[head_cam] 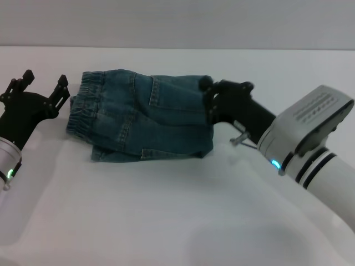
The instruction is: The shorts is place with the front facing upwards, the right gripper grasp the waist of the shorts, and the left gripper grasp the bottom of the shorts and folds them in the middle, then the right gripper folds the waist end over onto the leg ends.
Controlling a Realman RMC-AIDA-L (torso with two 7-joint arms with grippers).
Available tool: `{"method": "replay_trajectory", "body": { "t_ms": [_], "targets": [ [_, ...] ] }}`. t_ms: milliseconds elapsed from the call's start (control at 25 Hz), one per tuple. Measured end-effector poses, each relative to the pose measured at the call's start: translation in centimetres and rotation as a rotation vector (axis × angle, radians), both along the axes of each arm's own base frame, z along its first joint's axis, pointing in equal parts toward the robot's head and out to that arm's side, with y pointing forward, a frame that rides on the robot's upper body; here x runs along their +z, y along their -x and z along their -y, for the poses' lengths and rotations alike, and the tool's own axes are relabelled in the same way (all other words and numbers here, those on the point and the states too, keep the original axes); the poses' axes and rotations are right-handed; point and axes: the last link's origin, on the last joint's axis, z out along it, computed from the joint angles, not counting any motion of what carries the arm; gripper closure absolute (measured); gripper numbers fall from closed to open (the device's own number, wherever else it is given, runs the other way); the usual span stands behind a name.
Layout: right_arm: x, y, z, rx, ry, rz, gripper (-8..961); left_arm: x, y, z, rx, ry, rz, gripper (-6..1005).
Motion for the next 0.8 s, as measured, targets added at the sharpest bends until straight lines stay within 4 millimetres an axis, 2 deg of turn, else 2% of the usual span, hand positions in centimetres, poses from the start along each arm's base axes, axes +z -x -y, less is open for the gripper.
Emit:
{"method": "replay_trajectory", "body": {
  "t_ms": [200, 480, 800],
  "targets": [
    [-1.0, 0.5, 1.1, 0.078, 0.044, 0.051, 954, -0.1, -0.4, -0.1, -0.018, 0.004, 0.001, 231],
    [-1.1, 0.1, 0.7, 0.000, 0.090, -0.004, 954, 0.0, -0.1, 0.1, -0.009, 0.000, 0.003, 231],
    [-0.7, -1.2, 0.1, -0.055, 0.094, -0.006, 955, -0.1, 0.0, 0.2, -0.005, 0.004, 0.001, 230]
  ]
}}
